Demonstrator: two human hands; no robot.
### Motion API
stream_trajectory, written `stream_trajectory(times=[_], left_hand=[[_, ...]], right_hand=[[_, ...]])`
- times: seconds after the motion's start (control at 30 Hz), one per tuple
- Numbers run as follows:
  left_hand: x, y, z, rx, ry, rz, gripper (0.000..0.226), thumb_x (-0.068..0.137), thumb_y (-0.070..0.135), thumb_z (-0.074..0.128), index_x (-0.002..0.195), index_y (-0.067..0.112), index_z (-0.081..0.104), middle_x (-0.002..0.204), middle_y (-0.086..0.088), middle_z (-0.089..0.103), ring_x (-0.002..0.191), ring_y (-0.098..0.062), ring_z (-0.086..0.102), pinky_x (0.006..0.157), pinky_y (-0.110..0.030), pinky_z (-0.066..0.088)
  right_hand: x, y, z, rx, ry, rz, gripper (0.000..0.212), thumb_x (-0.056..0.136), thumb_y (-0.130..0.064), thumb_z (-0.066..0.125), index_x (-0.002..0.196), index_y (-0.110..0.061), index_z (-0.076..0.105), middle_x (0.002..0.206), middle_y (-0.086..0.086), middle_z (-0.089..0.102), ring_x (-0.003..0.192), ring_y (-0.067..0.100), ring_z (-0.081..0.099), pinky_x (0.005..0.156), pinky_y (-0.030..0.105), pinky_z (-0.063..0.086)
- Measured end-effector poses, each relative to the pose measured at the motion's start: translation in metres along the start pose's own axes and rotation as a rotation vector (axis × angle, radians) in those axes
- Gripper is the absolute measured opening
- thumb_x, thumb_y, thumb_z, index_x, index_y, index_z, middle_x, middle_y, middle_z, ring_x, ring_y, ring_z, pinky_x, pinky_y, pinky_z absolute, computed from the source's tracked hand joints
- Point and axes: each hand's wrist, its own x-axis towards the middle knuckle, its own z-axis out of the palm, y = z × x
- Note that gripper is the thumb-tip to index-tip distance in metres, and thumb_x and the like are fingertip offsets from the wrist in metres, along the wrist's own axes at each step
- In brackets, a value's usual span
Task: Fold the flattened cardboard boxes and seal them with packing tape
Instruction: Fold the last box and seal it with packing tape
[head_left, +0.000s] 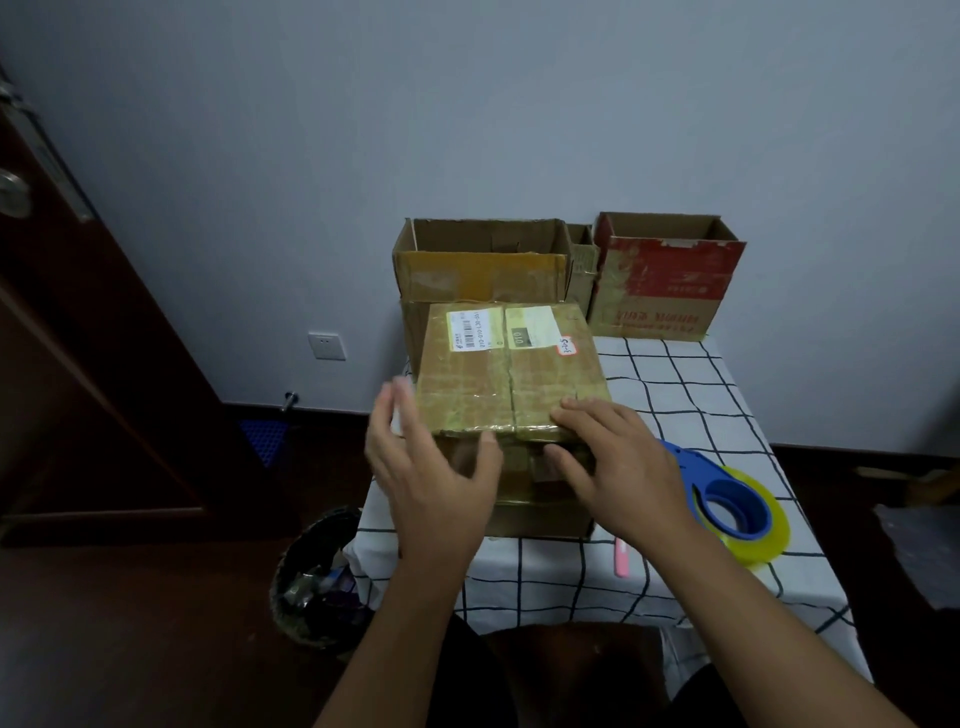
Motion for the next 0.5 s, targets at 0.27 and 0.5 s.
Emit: stream_trajectory(times=[0.27, 0.5], left_hand=[[0.011, 0.001, 0.043, 0.232, -0.271, 0.463, 0.045, 0.089, 0.057, 0.051, 0.113, 0.022, 0.067, 0.120, 0.007, 0.063, 0.110, -0.017, 0.056, 0.092, -0.043, 0.044], [0.007, 0.013, 0.051, 0.363, -0.230, 0.434, 0.040, 0.089, 0.059, 0.051, 0.109, 0.026, 0.061, 0.111, 0.007, 0.060, 0.103, -0.019, 0.053, 0.090, -0.041, 0.037]], right_hand=[[0.000, 0.035, -0.026, 0.501, -0.224, 0.057, 0.063, 0.091, -0.032, 0.069, 0.147, -0.025, 0.042, 0.144, -0.008, 0.048, 0.129, 0.006, 0.046, 0.106, 0.030, 0.043], [-0.015, 0.048, -0.004, 0.503, -0.068, 0.182, 0.049, 0.094, -0.025, 0.066, 0.140, -0.024, 0.051, 0.134, -0.008, 0.055, 0.118, 0.009, 0.054, 0.097, 0.038, 0.051]])
